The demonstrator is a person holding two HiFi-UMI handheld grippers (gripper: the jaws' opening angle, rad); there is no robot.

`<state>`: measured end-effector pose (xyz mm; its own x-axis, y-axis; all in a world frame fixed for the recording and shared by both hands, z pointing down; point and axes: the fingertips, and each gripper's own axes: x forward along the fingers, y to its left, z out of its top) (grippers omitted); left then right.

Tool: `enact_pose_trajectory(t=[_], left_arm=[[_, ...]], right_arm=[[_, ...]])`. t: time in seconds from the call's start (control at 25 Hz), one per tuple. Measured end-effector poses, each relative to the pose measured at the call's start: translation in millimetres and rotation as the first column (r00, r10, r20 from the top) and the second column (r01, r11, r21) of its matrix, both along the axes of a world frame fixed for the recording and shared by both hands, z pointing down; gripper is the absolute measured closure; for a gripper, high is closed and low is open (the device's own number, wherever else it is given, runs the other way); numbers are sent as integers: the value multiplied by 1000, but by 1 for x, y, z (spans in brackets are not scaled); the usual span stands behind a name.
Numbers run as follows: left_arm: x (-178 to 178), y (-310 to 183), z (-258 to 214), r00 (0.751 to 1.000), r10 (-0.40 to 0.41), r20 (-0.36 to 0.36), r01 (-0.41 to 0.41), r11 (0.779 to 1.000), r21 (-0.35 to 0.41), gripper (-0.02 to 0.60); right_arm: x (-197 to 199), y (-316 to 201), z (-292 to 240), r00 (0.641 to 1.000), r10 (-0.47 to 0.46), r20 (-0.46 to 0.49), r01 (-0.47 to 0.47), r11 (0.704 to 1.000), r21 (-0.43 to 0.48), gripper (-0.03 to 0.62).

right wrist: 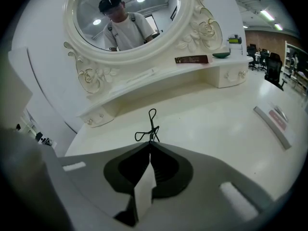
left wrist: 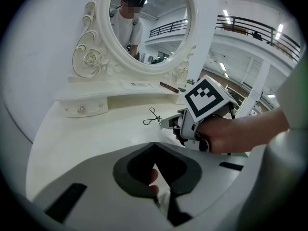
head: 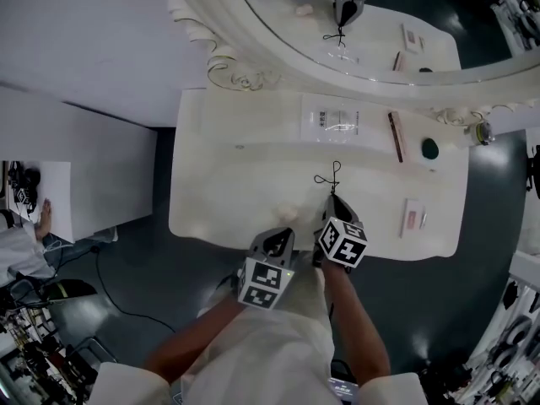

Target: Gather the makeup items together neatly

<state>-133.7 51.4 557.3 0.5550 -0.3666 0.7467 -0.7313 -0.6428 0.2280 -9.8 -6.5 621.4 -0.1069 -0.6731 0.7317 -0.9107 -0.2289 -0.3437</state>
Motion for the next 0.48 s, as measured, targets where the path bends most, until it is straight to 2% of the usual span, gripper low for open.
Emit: enact_pose_trajectory(t=[0.48], left_arm=[[6,-1,-1,1000,12,0,-12,1000,6,580]], right_arm=[[4,11,-2,999,8,39,-8,1000,1,586]])
